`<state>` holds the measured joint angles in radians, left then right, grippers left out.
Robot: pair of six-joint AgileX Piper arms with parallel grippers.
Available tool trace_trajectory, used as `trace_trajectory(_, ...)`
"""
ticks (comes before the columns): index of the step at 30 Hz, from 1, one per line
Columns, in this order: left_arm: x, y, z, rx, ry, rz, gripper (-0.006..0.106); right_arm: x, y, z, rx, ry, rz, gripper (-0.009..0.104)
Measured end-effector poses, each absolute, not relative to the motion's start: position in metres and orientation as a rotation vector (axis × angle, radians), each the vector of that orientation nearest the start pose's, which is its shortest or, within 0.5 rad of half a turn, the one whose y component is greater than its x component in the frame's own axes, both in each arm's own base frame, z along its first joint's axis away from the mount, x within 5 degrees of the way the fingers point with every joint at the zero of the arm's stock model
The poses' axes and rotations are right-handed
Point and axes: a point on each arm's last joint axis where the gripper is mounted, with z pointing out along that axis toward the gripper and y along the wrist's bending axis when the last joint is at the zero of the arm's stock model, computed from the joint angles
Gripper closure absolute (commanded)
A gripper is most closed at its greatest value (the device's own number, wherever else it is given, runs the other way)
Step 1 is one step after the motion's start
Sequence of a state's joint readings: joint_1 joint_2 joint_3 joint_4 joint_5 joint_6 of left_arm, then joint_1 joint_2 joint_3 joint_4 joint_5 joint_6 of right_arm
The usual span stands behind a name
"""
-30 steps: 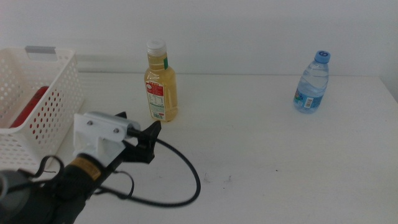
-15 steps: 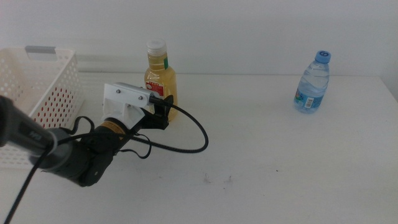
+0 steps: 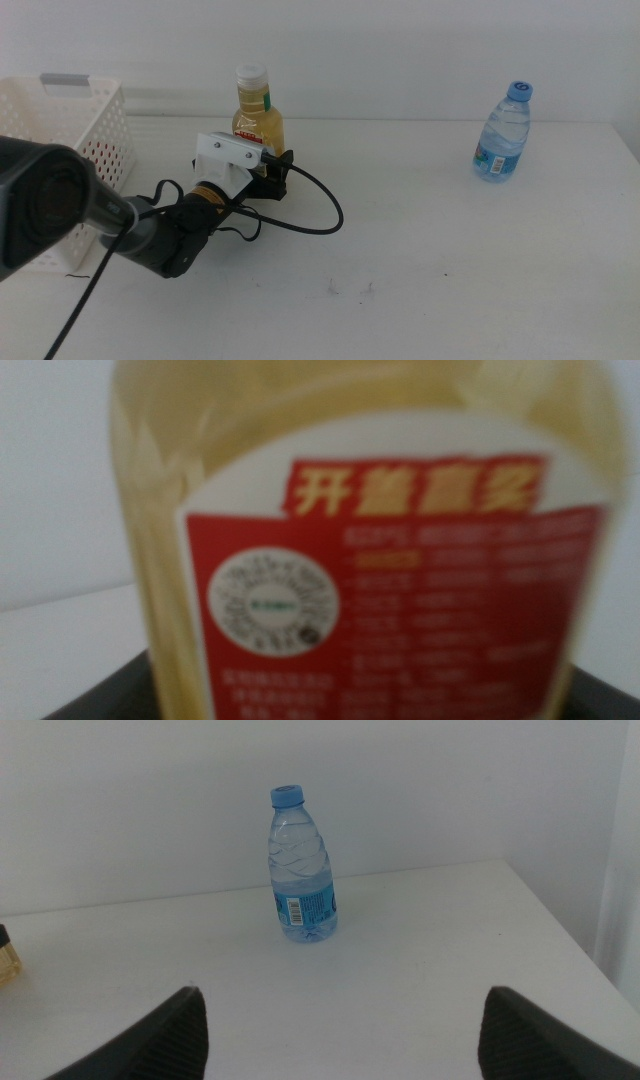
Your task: Use arms to grab the bottles and put them into the dustbin to the left of the table.
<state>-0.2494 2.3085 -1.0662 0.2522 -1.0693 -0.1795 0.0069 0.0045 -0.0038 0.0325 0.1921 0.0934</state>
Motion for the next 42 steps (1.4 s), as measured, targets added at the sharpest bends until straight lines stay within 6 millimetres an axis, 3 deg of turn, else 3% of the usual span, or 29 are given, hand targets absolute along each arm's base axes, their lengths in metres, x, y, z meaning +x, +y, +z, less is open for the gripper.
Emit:
trace_trajectory(5,0.420,-0.127,0.071,0.334,1.660,-0.404,0.015,0.056,0.001,0.197,0.095,1.675,0.105,0.003)
trace_trajectory(12,0.414,-0.125,0.074,0.360,1.686,-0.385,0.071,0.056,0.001,0.197,0.095,1.675,0.105,0.003)
trace_trajectory(18,0.371,-0.111,0.097,0.378,1.805,-0.358,0.101,0.056,0.001,0.197,0.095,1.675,0.105,0.003)
trace_trajectory(23,0.319,-0.100,0.152,0.434,1.835,-0.344,0.102,0.056,0.001,0.197,0.095,1.675,0.105,0.003)
trace_trajectory(29,0.277,-0.079,0.225,0.348,2.050,-0.251,0.102,0.056,0.001,0.197,0.095,1.675,0.105,0.003)
trace_trajectory(33,0.270,-0.062,0.270,0.205,2.087,-0.083,0.102,0.056,0.001,0.197,0.095,1.675,0.105,0.003)
trace_trajectory(37,0.276,-0.057,0.307,0.135,2.056,-0.032,0.102,0.056,0.001,0.197,0.095,1.675,0.105,0.003)
trace_trajectory(42,0.276,-0.059,0.320,0.169,2.135,-0.023,0.102,0.056,0.001,0.197,0.095,1.675,0.105,0.003)
